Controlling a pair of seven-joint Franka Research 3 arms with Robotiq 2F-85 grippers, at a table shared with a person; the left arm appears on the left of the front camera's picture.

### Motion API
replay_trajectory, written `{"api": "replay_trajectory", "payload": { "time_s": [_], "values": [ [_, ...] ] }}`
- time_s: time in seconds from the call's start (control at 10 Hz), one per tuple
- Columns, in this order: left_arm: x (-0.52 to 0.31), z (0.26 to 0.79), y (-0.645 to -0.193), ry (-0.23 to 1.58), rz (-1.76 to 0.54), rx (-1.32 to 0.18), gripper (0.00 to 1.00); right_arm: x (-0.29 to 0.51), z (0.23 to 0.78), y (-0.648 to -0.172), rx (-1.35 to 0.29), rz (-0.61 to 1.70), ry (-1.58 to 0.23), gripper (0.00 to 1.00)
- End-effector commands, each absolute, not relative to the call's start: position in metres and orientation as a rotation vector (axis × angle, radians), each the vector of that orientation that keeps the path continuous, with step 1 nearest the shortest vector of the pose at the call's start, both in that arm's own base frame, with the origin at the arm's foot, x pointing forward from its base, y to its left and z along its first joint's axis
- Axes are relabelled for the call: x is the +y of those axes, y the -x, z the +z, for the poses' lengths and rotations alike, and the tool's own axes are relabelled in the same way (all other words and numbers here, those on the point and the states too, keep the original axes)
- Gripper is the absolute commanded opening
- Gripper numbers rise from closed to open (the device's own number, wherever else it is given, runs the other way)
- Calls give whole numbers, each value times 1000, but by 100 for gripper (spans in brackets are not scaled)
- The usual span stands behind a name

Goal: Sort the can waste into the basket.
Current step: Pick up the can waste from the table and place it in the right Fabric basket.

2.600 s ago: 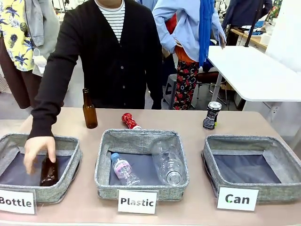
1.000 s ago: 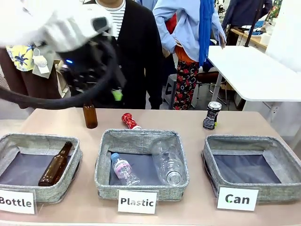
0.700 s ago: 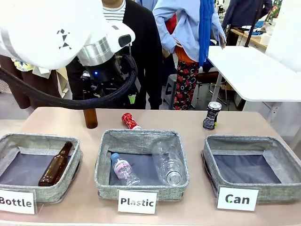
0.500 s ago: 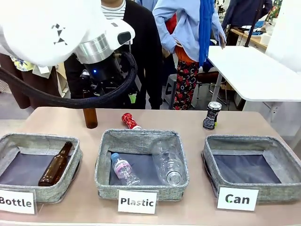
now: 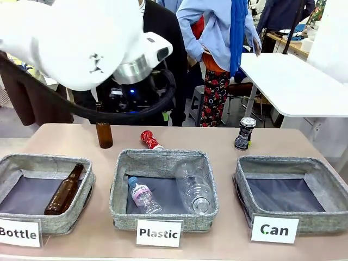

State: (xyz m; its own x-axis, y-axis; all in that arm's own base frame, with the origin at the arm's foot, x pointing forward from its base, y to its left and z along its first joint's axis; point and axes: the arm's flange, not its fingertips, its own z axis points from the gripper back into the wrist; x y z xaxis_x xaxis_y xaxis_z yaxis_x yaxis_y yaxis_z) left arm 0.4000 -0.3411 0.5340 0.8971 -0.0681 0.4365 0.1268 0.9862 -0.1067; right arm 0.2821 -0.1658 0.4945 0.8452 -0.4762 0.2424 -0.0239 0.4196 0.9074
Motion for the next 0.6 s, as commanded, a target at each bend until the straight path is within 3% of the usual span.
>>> {"api": "replay_trajectory", "payload": {
  "time_s": [0.0,0.2,0.3,0.5],
  "values": [
    [-365,536,-447,102,-29,-438,100,-166,496,-285,-547,-279,-1129,100],
    [-324,553,-449,147,-192,-267,100,-166,496,-285,-547,-279,-1129,100],
    [-291,561,-429,166,-433,-111,100,-166,496,-285,-547,-279,-1129,100],
    [-208,578,-374,136,-609,-52,100,-166,496,-285,-547,-279,-1129,100]
  ]
}}
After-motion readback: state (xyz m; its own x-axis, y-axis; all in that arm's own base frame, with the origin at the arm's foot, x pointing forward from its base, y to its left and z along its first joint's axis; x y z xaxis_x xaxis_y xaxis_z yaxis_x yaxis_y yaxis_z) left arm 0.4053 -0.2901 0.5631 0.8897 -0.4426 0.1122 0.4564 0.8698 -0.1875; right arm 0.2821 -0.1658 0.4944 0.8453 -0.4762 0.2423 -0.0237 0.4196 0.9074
